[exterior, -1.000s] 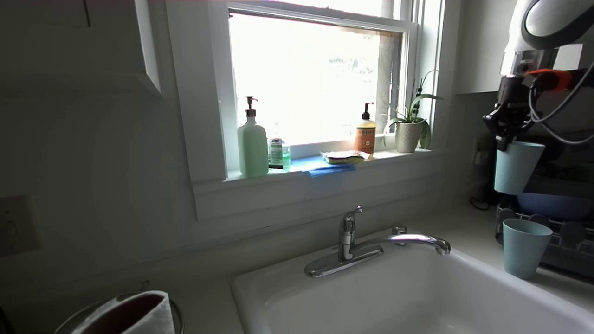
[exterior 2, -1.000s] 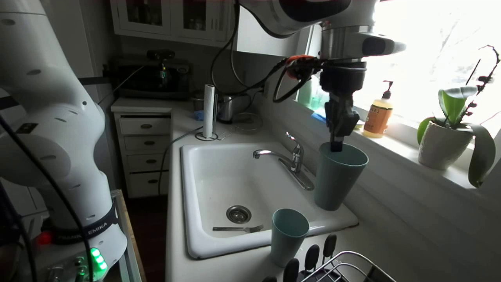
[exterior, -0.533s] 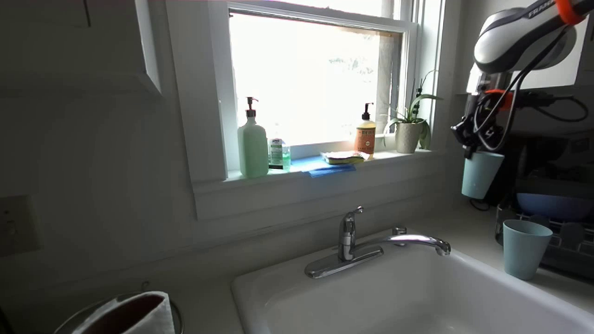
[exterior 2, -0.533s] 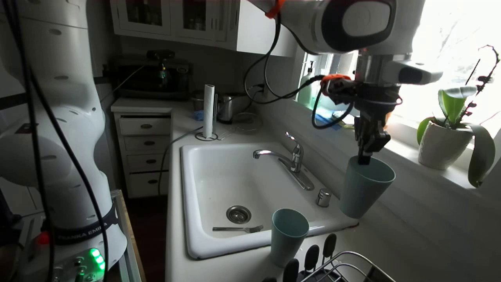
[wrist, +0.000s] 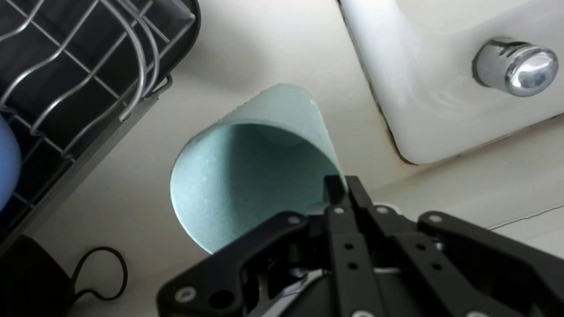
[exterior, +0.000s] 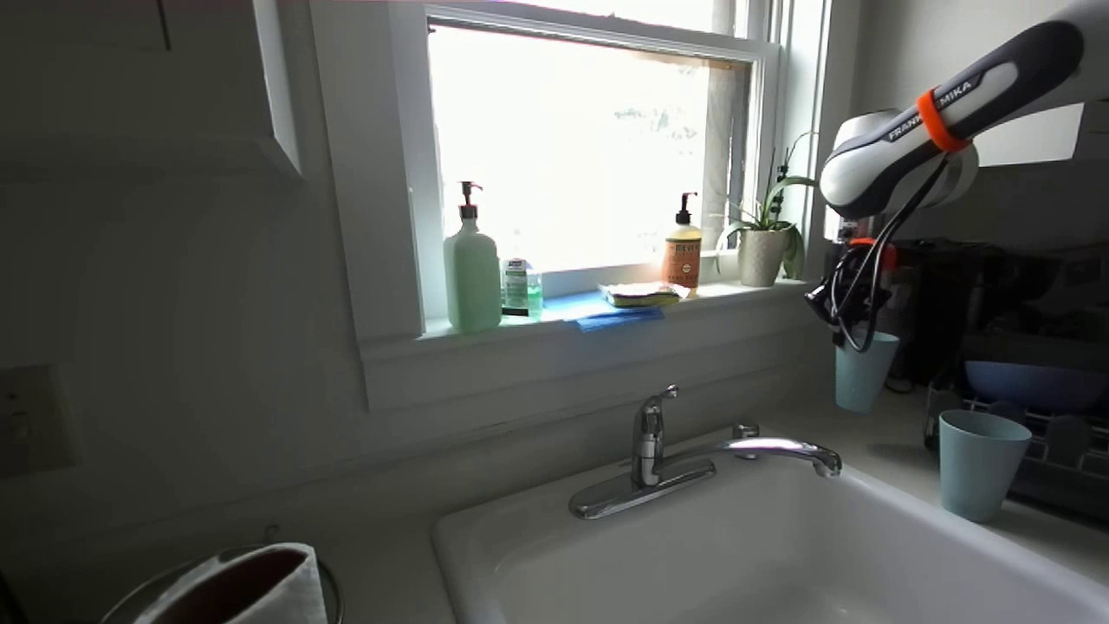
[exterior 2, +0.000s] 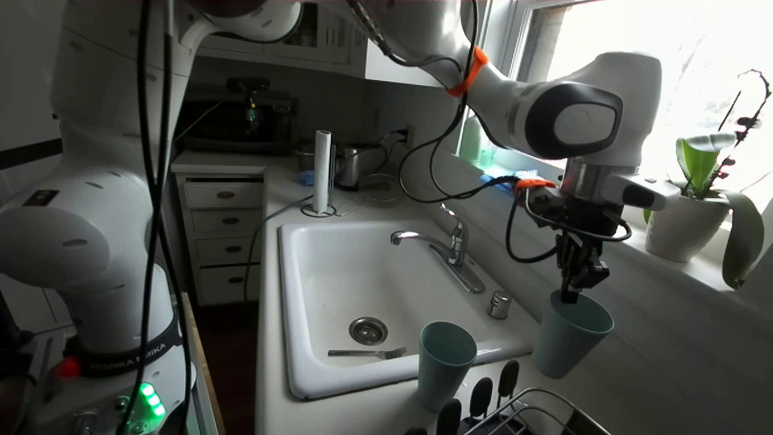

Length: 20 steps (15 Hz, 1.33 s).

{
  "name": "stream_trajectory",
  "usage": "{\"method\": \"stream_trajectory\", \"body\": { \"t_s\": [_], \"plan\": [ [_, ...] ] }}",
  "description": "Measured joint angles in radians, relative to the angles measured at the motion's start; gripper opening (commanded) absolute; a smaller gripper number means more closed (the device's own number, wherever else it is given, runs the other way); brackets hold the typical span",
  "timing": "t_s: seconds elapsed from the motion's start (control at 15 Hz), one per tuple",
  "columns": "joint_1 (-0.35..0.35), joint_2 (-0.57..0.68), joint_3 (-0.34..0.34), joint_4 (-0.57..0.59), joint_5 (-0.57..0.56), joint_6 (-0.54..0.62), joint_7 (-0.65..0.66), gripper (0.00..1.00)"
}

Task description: Unstack the cups and empty the bottom cup then restack them

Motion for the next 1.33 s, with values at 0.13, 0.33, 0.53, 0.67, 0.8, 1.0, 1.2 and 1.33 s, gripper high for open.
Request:
{"method": "stream_trajectory", "body": {
  "t_s": [0.13, 0.33, 0.53, 0.67, 0.8, 1.0, 1.2, 1.33],
  "plan": [
    [-0.001, 0.048, 0.0, 0.032, 0.001, 0.0, 0.003, 0.01],
    [-0.001, 0.104, 0.001, 0.064, 0.001, -0.001, 0.011, 0.01],
    [0.001, 0.142, 0.005, 0.077, 0.001, -0.001, 0.024, 0.01],
    [0.003, 0.155, 0.007, 0.077, 0.001, -0.001, 0.033, 0.31],
    [0.006, 0.161, 0.008, 0.077, 0.001, -0.001, 0.045, 0.43],
    [0.01, 0.149, 0.008, 0.077, 0.001, -0.001, 0.059, 0.64],
    [0.014, 0.107, 0.008, 0.072, 0.001, -0.007, 0.064, 0.85],
    [0.015, 0.058, 0.008, 0.051, 0.004, -0.028, 0.072, 0.98]
  ]
}}
